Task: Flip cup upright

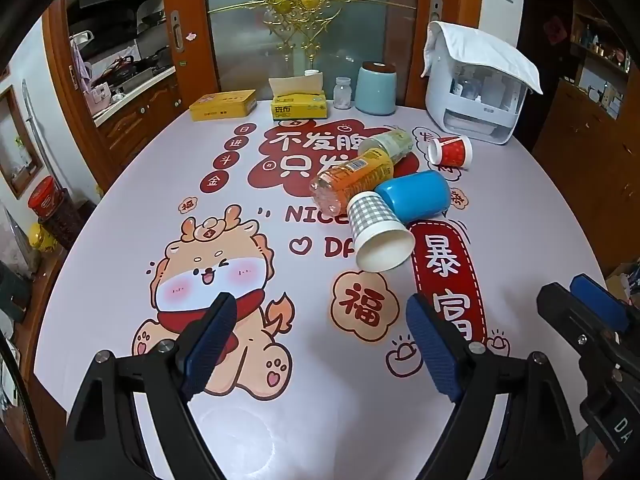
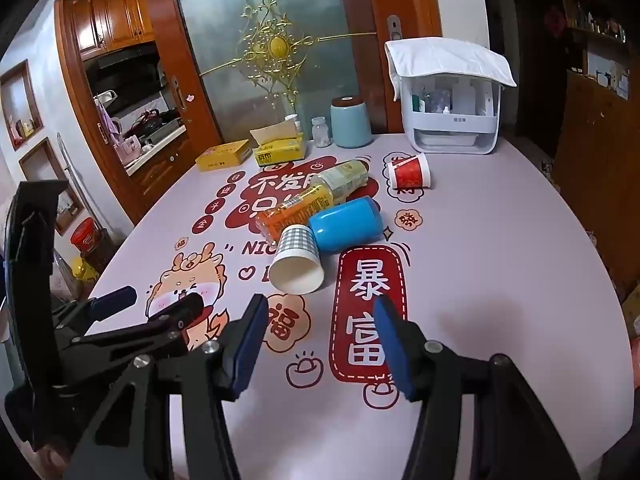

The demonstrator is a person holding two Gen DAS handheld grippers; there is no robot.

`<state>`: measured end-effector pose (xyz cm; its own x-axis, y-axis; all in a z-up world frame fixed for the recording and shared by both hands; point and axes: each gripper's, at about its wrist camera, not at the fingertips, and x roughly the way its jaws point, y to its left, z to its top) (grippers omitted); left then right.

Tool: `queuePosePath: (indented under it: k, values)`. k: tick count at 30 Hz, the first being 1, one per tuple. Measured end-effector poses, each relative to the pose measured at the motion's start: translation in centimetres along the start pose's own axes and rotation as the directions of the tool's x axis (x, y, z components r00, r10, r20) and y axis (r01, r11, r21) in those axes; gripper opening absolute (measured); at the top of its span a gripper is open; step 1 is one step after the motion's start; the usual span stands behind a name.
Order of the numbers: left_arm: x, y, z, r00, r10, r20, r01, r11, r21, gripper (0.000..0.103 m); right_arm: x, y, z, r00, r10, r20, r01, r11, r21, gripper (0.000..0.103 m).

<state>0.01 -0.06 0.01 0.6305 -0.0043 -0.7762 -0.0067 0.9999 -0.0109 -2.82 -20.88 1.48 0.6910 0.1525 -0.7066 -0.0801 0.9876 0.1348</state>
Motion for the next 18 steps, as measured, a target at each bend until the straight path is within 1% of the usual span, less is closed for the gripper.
queuePosePath:
  k: [3,4,8,10,15,18]
  values:
    - [0.2,-0.3,0.0,1.0,-0.022,-0.007,0.022,1.0,0.012,0.085,-0.4,-0.1,0.0,1.0,0.008,-0.007,-0.008,1.0,0.004,0.055]
    - [0.1,-0.4,-0.2,1.0,-0.024,-0.008,0.024,1.0,0.017,0.085,-0.4,-0.7,0.2,1.0,0.022,-0.009,-0.022,1.0,0.018,0.055]
    - [0.3,-0.9,-0.3,0.999,-0.033,-0.009,0.033,0.999,0.026,0.085,-0.3,-0.1,-0.2,1.0,-0.011,0.013,0.011,1.0,-0.006,0.055]
    - [-0.4,-0.7,-0.4,0.999,-0.054,0.0,0.054,0.998,0.025,0.085,-0.1,-0.5,0.1,1.0,0.0,0.011,0.0,1.0,0.006,0.055]
    - [-0.7,-1.1,-0.5,0.998,-0.055,0.012,0.054,0.997,0.05,0.085,-0.6,-0.1,-0.4,1.0,-0.007,0.028,0.007,1.0,0.0,0.055]
    - [-0.8,-1.1,-0.4,0.998,-0.058,0.011,0.058,0.997,0.048,0.085,-0.9,0.0,-0.4,1.0,-0.006,0.03,0.006,1.0,-0.002,0.055]
